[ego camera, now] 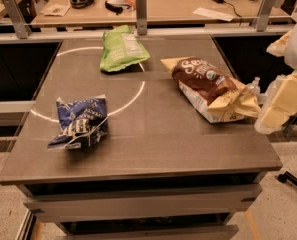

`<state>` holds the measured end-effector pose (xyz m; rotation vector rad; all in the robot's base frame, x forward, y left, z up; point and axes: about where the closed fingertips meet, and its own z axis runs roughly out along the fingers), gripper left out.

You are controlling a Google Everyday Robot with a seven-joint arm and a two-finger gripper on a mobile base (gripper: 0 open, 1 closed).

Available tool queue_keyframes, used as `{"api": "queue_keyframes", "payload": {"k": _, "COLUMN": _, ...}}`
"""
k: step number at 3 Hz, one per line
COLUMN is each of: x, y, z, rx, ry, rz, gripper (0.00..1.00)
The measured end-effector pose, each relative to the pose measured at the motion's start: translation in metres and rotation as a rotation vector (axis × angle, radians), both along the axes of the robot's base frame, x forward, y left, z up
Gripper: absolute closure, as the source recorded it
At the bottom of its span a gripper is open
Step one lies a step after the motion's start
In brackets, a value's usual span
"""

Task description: Move brown chip bag near green rice chip bag

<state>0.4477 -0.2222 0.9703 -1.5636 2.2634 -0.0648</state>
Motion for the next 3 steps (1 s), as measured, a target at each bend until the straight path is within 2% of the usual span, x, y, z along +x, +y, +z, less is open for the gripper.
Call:
{"api": "queue_keyframes", "payload": {"k": 1, "x": 0.014, "y": -0.009, "z": -0.007, "rx": 0.076, "ry": -0.060, "rz": -0.072, "gripper": 0.00}}
{"api": "queue_keyframes", "payload": {"k": 2, "x": 0.029, "y": -0.017, "z": -0.019, "rx": 0.187, "ry": -0.135, "rz": -0.112, "gripper": 0.00}}
{"api": "queue_keyframes", "payload": {"k": 3, "x": 0.044, "y": -0.024, "z": -0.035, "rx": 0.317, "ry": -0.186, "rz": -0.165, "gripper": 0.00}}
